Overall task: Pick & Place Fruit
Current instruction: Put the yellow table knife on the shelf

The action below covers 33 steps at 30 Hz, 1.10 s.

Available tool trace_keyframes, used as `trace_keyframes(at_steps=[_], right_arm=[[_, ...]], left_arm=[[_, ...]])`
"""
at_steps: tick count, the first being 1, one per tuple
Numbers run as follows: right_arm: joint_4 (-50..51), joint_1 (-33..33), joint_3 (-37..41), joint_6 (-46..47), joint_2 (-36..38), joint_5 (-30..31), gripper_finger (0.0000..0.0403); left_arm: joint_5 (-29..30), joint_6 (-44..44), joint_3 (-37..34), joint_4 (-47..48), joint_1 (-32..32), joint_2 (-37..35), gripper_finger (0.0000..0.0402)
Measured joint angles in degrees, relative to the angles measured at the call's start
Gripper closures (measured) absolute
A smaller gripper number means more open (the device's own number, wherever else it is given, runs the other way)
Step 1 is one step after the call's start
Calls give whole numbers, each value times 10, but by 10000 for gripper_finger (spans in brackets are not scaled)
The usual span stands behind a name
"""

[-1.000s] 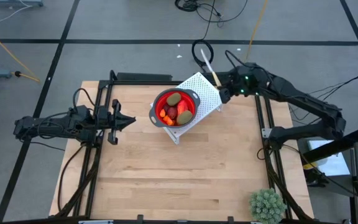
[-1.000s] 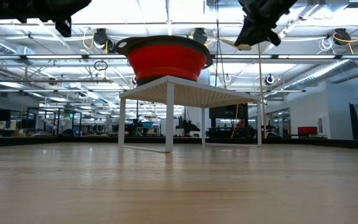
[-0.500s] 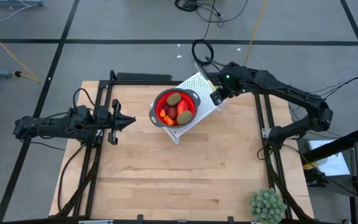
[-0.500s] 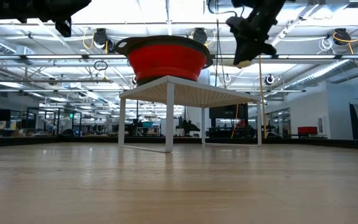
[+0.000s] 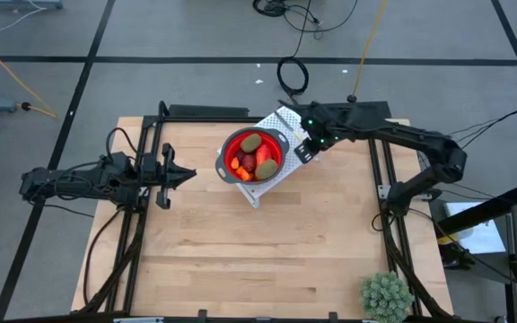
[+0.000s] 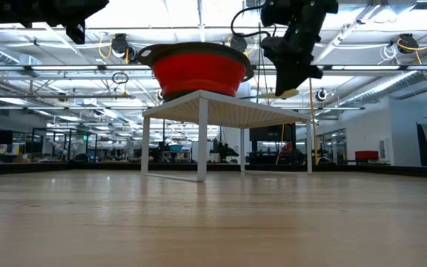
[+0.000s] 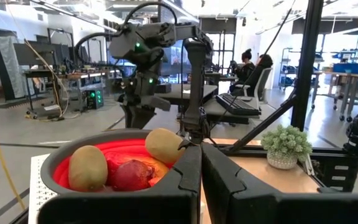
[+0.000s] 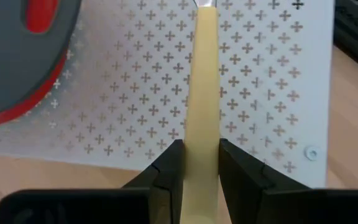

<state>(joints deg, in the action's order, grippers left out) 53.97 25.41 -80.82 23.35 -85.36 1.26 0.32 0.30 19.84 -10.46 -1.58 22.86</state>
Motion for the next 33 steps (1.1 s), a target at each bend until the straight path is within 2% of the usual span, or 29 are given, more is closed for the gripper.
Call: trace_keyframes(at_steps=[23, 33], right_arm=[[-7, 2, 2, -2, -27, 21, 328], [-12, 1, 32, 15, -27, 18, 328]], left_arm=[[-5, 0, 0, 0, 0, 0, 392], [-5, 2, 0, 0, 0, 0, 392]])
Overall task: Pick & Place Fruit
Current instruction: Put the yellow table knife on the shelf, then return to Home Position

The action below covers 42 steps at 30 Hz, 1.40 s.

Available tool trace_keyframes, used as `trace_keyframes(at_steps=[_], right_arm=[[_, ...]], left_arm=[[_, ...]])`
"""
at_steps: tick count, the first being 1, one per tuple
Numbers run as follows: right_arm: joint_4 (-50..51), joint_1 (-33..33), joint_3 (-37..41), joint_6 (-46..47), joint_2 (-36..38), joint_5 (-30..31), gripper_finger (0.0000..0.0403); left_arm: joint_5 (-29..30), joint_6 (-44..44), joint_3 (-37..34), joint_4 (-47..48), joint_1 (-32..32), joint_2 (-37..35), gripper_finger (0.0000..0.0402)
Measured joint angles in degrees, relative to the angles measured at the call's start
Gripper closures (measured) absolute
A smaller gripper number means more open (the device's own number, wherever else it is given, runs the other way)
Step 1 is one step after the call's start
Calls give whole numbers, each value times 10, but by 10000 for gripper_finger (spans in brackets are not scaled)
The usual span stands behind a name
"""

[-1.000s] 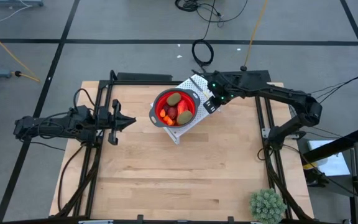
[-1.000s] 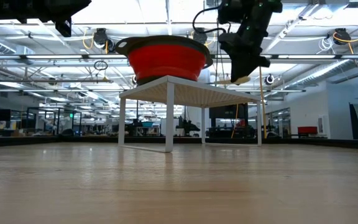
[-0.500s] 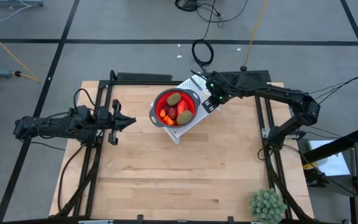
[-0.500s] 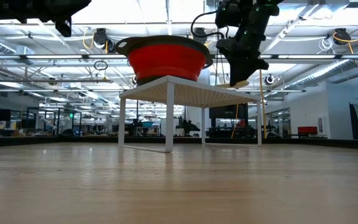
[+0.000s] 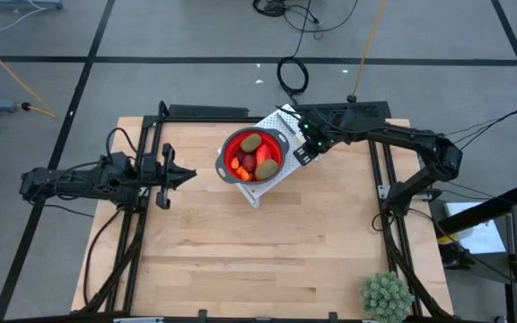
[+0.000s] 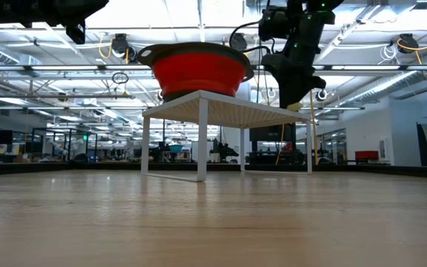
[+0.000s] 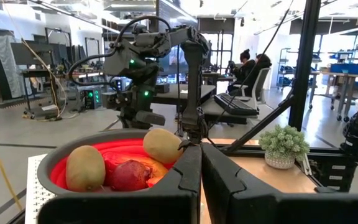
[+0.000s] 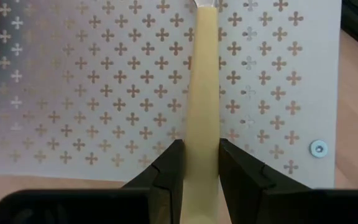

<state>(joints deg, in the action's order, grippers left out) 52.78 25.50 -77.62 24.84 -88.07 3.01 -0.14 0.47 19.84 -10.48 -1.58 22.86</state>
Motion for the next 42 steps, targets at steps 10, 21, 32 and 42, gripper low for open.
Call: trace_keyframes(at_steps=[10, 21, 32, 42], right_arm=[[-3, 0, 0, 0, 0, 0, 327], [-20, 0, 0, 0, 0, 0, 286], [-21, 3, 1, 0, 10, 0, 276], [-30, 4, 1, -11, 81, 32, 305]], left_arm=[[0, 0, 0, 0, 0, 0, 392], [0, 0, 0, 0, 0, 0, 392], [0, -1, 0, 0, 0, 0, 392], [0, -5, 0, 0, 0, 0, 392]])
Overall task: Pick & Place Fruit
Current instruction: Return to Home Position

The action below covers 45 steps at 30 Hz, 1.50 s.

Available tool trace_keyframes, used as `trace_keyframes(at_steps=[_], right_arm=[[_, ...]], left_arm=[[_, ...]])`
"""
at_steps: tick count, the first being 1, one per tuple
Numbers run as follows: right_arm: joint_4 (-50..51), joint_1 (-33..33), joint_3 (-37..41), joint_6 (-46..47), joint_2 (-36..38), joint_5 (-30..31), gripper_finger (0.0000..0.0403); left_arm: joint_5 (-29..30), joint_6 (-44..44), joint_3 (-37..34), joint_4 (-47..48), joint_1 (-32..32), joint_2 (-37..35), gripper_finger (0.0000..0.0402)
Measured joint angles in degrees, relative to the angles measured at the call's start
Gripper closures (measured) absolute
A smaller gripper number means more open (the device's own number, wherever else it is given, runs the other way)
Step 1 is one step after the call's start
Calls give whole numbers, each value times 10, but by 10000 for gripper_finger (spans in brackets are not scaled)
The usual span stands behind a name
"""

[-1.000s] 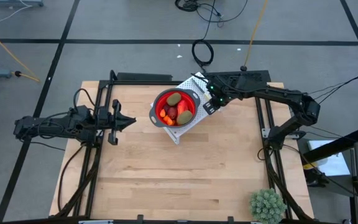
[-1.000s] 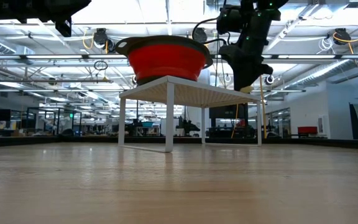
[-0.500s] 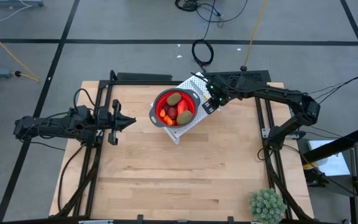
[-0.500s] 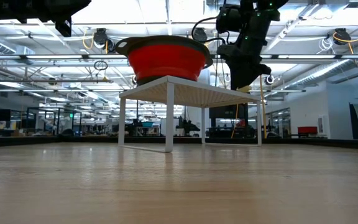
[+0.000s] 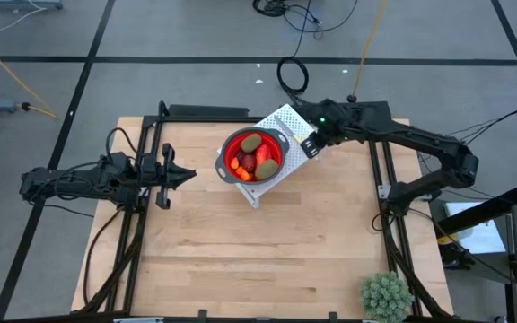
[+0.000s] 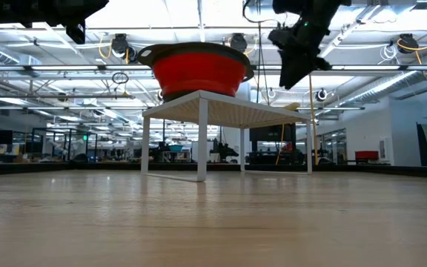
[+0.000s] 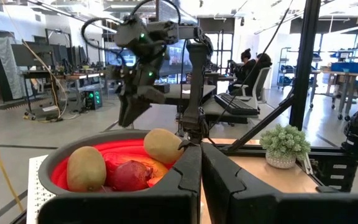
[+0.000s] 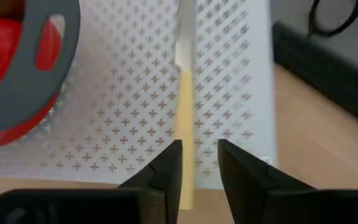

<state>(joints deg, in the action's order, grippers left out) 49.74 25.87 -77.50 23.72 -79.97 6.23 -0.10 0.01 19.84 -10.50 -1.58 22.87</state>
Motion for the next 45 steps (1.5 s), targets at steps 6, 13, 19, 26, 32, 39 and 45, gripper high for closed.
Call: trace_keyframes(at_steps=[6, 13, 19, 26, 32, 39, 45], right_arm=[[-2, -1, 0, -61, 50, 32, 347], [-7, -1, 1, -95, 101, 43, 398], [-98, -8, 84, -104, 167, 42, 402], [-243, -24, 244, -101, 282, 41, 402], [-285, -33, 317, -101, 391, 43, 402], [-304, -70, 326, -122, 476, 107, 402], [-264, -102, 326, -198, 515, 117, 402]], left_arm=[[0, -3, 0, 0, 0, 0, 392], [0, -2, 0, 23, 0, 0, 392], [0, -2, 0, 24, 0, 0, 392], [0, -2, 0, 35, 0, 0, 392], [0, -3, 0, 37, 0, 0, 392], [0, 0, 0, 48, 0, 0, 392], [0, 0, 0, 48, 0, 0, 392]])
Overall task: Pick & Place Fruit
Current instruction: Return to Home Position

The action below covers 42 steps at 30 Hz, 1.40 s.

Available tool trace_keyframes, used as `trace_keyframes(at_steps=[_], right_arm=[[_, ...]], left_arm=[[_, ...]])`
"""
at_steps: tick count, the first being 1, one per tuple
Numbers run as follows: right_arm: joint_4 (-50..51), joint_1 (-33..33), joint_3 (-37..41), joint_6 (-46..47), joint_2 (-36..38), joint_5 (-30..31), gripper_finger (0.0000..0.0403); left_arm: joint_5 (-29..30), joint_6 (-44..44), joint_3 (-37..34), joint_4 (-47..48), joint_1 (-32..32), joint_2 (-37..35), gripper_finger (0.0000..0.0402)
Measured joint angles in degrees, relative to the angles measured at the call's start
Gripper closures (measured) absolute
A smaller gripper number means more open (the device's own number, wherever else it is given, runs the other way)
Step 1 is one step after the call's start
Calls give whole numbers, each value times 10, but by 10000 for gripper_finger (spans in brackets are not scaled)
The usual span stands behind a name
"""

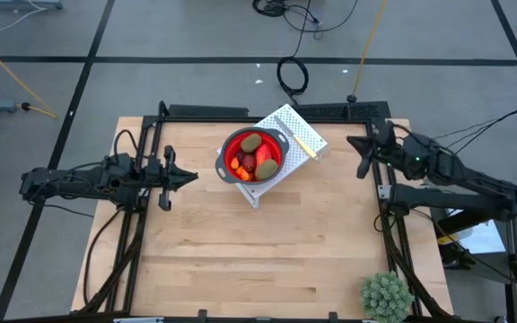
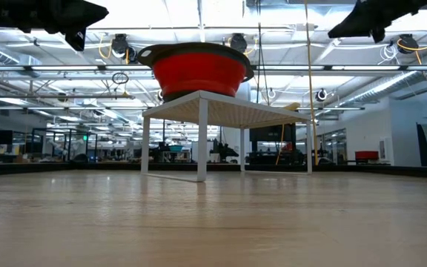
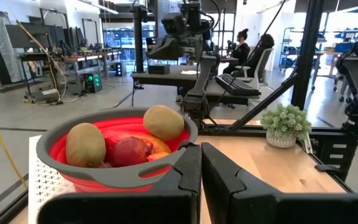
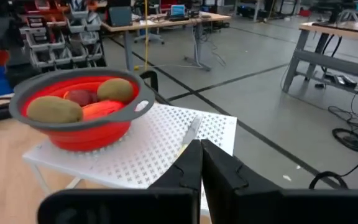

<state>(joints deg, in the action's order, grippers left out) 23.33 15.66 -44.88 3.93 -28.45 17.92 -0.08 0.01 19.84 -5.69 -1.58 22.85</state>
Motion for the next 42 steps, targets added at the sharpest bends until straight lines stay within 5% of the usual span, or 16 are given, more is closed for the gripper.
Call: trace_keyframes(at_steps=[9, 18, 33, 42], right_arm=[[1, -4, 57, 24, 48, -14, 403], [-186, -4, 216, 58, 106, -166, 403], [-59, -4, 246, 68, 284, -181, 403], [-7, -4, 246, 69, 283, -179, 403]], left_arm=[[0, -27, 0, -1, 0, 0, 392], [0, -25, 0, -1, 0, 0, 392], [2, -26, 0, 17, 0, 0, 392], [2, -18, -63, -78, 0, 0, 392]])
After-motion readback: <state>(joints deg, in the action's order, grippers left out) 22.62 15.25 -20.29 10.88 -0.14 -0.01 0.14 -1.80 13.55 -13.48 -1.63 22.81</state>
